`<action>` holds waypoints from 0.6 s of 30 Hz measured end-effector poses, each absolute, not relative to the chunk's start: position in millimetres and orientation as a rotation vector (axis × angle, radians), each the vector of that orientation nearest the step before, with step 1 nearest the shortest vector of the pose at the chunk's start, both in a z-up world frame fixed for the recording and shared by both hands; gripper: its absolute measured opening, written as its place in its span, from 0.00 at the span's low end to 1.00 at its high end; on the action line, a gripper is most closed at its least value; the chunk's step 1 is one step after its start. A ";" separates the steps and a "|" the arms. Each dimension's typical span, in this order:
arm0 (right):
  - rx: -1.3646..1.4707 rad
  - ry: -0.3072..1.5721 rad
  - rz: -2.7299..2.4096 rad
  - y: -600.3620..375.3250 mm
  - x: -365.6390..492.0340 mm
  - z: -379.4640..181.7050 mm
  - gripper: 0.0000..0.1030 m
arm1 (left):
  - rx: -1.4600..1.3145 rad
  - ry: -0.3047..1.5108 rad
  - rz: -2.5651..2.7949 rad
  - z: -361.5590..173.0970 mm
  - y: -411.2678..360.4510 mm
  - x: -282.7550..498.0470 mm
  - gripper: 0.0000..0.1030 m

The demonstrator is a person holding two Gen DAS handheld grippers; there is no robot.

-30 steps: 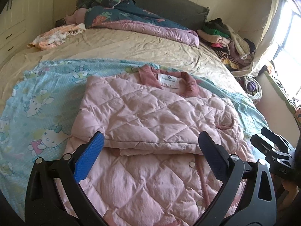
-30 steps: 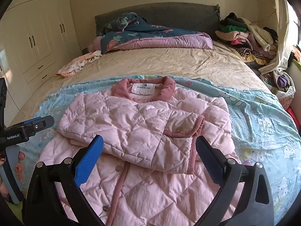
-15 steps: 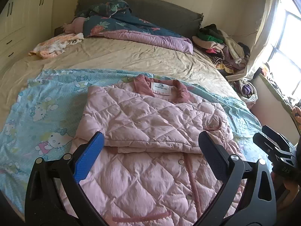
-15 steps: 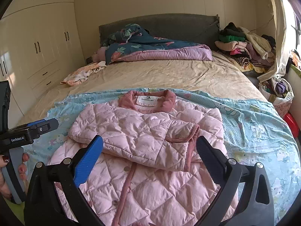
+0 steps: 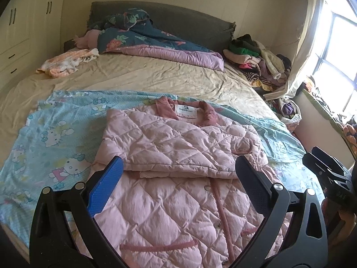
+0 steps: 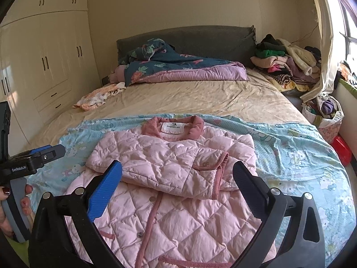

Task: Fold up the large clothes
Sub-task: 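Move both tools over the jacket toward its hem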

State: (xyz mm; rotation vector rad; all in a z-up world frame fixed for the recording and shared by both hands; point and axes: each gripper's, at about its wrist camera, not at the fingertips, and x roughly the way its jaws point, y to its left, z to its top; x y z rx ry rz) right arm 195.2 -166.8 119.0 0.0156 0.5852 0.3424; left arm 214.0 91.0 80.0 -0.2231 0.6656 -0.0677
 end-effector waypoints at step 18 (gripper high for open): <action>0.010 0.561 0.340 -180.2 157.7 112.1 0.96 | -0.224 0.631 -0.092 67.9 86.3 170.4 0.91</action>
